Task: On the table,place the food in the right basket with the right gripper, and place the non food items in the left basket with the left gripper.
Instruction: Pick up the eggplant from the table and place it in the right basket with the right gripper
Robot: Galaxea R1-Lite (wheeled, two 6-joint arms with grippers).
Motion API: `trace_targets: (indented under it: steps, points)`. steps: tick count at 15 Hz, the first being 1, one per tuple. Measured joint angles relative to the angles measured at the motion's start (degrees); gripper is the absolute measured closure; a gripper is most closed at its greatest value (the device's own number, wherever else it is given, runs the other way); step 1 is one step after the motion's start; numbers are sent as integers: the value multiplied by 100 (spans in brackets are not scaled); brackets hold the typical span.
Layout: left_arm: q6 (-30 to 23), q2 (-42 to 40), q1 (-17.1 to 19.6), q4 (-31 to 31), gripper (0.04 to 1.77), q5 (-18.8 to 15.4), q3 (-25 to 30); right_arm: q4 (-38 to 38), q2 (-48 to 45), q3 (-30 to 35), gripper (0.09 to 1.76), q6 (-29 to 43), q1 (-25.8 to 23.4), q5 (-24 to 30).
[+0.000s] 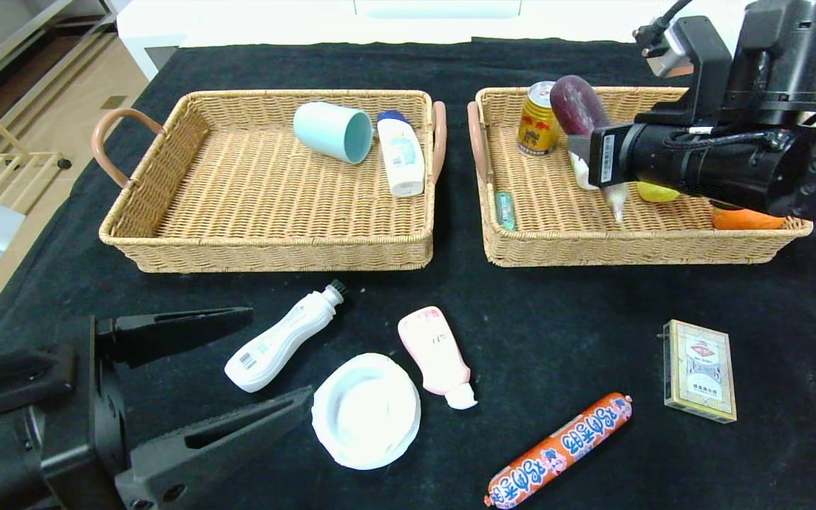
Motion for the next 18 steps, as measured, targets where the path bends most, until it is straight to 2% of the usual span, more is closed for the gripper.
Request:
trace_targets:
  steps: [6, 14, 18]
  points:
    - [0, 2, 0, 4, 9, 7, 0, -37, 706, -889, 110, 102, -273, -1]
    - [2, 2, 0, -2, 9, 9, 0, -74, 922, -1015, 109, 100, -394, -11]
    - [16, 7, 0, 1, 9, 30, 0, -52, 869, -998, 71, 100, -378, -11]
